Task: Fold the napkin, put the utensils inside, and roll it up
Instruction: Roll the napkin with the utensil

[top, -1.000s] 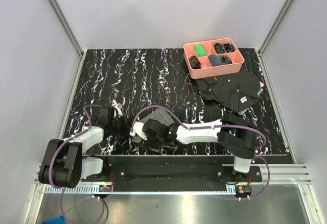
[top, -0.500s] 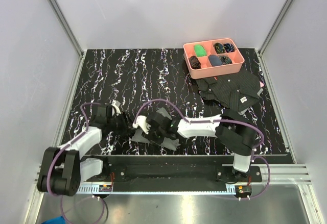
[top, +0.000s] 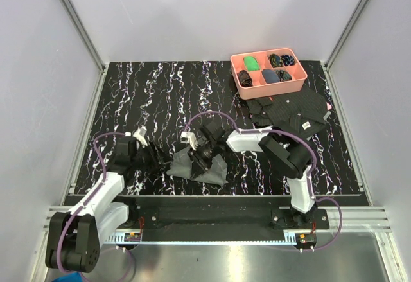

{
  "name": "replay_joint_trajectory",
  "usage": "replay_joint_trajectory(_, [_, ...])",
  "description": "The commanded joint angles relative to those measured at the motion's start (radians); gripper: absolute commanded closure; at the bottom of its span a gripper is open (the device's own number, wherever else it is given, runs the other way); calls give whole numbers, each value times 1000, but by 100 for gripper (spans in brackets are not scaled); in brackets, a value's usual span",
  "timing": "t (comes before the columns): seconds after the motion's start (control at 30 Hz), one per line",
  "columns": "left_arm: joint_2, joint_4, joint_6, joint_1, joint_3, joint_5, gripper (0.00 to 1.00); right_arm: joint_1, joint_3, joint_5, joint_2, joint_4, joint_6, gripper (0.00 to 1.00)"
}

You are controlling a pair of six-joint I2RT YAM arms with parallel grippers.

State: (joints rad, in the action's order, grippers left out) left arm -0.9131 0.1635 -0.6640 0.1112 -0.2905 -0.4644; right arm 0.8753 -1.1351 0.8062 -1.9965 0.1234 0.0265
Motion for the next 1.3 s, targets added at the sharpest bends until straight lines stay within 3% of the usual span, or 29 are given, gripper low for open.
replay_joint_trajectory(0.0, [14, -79, -11, 24, 19, -36, 47, -50, -28, 220, -100, 58, -53, 76])
replay_joint_trajectory(0.23, [5, -113, -14, 44, 36, -49, 47, -108, -77, 327, -194, 55, -82, 76])
replay_joint_trajectory(1.03, [-61, -188, -16, 68, 57, -76, 48, -168, -153, 373, -334, 55, -160, 76])
replay_joint_trajectory(1.27, [-70, -191, -22, 70, 56, -82, 75, -168, -161, 347, -328, 56, -169, 74])
